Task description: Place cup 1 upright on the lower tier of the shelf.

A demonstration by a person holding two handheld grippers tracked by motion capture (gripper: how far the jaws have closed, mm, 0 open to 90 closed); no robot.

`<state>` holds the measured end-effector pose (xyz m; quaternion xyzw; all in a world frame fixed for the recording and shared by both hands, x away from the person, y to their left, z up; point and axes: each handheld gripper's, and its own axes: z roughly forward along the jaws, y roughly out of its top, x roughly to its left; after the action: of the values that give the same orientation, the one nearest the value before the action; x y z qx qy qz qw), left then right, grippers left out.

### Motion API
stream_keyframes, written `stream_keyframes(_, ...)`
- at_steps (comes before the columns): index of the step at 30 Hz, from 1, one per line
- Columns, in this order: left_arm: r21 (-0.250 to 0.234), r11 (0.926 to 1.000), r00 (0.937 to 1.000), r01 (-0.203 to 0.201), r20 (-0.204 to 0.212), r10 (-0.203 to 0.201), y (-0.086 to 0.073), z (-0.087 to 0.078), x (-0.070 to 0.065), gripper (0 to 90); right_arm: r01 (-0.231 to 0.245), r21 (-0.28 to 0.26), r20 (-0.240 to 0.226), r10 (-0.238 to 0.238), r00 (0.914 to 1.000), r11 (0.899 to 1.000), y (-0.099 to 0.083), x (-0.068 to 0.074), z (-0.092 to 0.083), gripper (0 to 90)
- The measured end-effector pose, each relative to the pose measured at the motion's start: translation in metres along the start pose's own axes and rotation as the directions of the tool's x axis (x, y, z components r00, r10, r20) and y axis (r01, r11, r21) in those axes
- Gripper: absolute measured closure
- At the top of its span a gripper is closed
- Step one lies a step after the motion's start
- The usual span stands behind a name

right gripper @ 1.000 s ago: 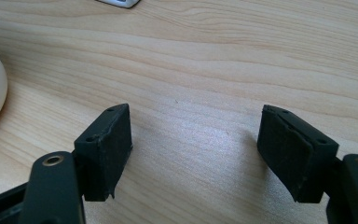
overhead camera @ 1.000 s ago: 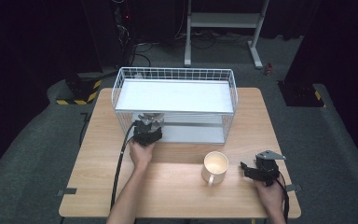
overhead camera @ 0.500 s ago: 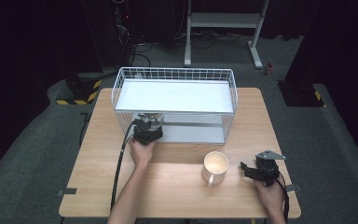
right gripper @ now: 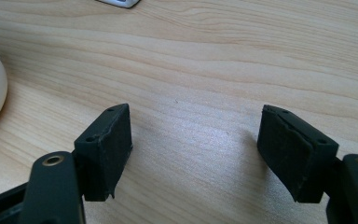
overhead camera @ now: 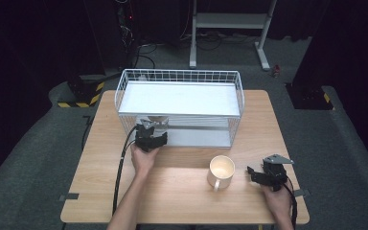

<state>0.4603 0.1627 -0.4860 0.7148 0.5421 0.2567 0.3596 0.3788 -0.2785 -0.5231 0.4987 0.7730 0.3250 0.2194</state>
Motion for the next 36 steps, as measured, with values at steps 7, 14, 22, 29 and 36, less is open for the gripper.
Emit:
stream_keyframes(7, -0.019, 0.9997, 0.9997, -0.013, 0.020, 0.013, -0.003, -0.012, -0.003, 27.8, 0.000, 0.000, 0.000, 0.000, 1.0000, 1.000, 0.000, 0.000, 0.000, 26.4)
stream_keyframes(14, -0.018, 0.9996, 0.9989, -0.021, 0.042, 0.022, -0.004, -0.023, -0.005, 27.1, 0.000, 0.000, 0.000, 0.000, 1.0000, 1.000, 0.000, 0.000, 0.000, 26.4)
stream_keyframes(22, -0.043, 0.9990, 0.9974, -0.015, 0.070, 0.018, -0.011, -0.036, -0.006, 26.7, 0.000, 0.000, 0.000, 0.000, 1.0000, 1.000, 0.000, 0.000, 0.000, 26.4)
stream_keyframes(29, -0.058, 0.9983, 0.9967, -0.001, 0.082, 0.006, -0.013, -0.046, -0.002, 25.9, 0.000, 0.000, 0.000, 0.000, 1.0000, 1.000, 0.000, 0.000, 0.000, 26.4)
stream_keyframes(36, -0.062, 0.9979, 0.9946, 0.020, 0.103, -0.014, -0.018, -0.057, 0.002, 23.7, 0.000, 0.000, 0.000, 0.000, 1.0000, 1.000, 0.000, 0.000, 0.000, 26.4)
